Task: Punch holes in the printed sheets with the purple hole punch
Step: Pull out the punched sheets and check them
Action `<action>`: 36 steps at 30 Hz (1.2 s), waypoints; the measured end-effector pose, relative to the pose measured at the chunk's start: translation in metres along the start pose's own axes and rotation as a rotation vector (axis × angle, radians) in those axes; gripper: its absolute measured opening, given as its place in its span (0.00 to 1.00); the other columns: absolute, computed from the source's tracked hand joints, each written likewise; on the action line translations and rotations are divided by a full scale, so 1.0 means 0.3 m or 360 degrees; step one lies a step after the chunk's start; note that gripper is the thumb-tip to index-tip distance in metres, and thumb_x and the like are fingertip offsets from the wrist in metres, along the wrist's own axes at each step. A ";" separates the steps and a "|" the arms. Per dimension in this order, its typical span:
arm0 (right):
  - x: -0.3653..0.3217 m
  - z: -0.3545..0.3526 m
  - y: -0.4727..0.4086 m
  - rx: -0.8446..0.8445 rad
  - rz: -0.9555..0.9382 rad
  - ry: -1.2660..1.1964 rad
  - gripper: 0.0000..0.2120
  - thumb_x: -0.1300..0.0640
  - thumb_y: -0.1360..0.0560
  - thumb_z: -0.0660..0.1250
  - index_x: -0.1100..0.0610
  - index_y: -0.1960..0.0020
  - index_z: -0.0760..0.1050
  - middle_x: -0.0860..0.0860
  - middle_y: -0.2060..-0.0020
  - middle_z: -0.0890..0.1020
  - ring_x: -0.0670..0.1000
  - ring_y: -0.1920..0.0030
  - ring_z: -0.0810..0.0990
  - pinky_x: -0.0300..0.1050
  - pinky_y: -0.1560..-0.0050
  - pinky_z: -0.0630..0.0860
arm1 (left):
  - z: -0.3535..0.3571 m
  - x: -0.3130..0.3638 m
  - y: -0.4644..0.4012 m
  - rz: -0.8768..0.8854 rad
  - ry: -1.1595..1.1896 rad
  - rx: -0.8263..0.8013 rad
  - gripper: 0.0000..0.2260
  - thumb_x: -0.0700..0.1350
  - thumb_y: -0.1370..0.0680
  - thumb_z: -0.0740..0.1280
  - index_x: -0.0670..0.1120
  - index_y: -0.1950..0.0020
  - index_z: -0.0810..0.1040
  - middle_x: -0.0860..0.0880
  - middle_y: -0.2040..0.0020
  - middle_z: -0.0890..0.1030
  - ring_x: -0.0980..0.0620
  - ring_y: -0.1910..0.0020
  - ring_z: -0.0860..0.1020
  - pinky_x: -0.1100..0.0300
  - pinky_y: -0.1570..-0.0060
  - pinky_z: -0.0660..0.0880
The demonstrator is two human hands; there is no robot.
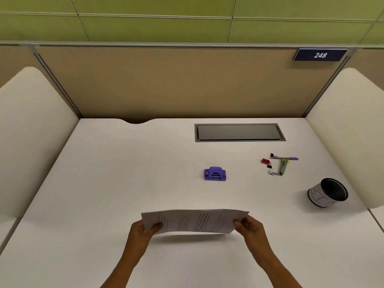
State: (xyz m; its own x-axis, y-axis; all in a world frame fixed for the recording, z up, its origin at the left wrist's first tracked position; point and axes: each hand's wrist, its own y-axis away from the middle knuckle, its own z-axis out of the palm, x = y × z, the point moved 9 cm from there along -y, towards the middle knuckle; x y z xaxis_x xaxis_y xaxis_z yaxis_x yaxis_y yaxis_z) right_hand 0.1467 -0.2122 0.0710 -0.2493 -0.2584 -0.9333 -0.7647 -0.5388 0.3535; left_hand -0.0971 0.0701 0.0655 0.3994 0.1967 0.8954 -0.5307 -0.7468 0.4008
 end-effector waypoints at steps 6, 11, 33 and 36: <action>0.037 0.033 0.014 -0.0104 0.0019 0.0121 0.19 0.66 0.22 0.67 0.44 0.43 0.82 0.46 0.46 0.86 0.44 0.44 0.84 0.31 0.49 0.77 | 0.025 -0.102 0.016 -0.0120 -0.0088 -0.0100 0.12 0.41 0.29 0.78 0.50 0.48 0.82 0.53 0.54 0.87 0.56 0.53 0.84 0.66 0.56 0.76; 0.057 0.026 0.000 -0.0009 0.0056 0.0185 0.16 0.66 0.21 0.66 0.46 0.48 0.83 0.44 0.52 0.87 0.45 0.49 0.84 0.30 0.53 0.76 | 0.034 -0.126 0.005 -0.0171 0.0024 0.0012 0.13 0.30 0.28 0.73 0.47 0.51 0.82 0.51 0.56 0.86 0.47 0.51 0.83 0.60 0.55 0.75; 0.013 -0.013 0.038 0.0085 -0.0084 0.0189 0.18 0.67 0.21 0.65 0.44 0.49 0.83 0.42 0.49 0.85 0.40 0.49 0.83 0.28 0.51 0.75 | 0.055 -0.039 0.037 0.0034 0.0093 -0.0005 0.18 0.24 0.30 0.64 0.47 0.60 0.81 0.48 0.59 0.83 0.56 0.60 0.78 0.62 0.58 0.71; 0.050 0.007 0.034 0.0046 0.0021 0.0235 0.16 0.65 0.20 0.65 0.43 0.44 0.80 0.37 0.49 0.85 0.36 0.47 0.82 0.25 0.52 0.75 | 0.063 -0.060 0.045 -0.0035 0.0129 0.0078 0.20 0.24 0.30 0.65 0.50 0.58 0.82 0.52 0.62 0.84 0.56 0.60 0.80 0.65 0.61 0.73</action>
State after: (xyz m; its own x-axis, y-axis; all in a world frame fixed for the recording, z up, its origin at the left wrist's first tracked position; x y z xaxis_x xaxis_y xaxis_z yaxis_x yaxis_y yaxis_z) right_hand 0.1340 -0.2200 0.0605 -0.1709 -0.3817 -0.9084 -0.7792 -0.5119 0.3617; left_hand -0.0973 0.0443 0.0511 0.3475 0.2626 0.9002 -0.4848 -0.7715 0.4122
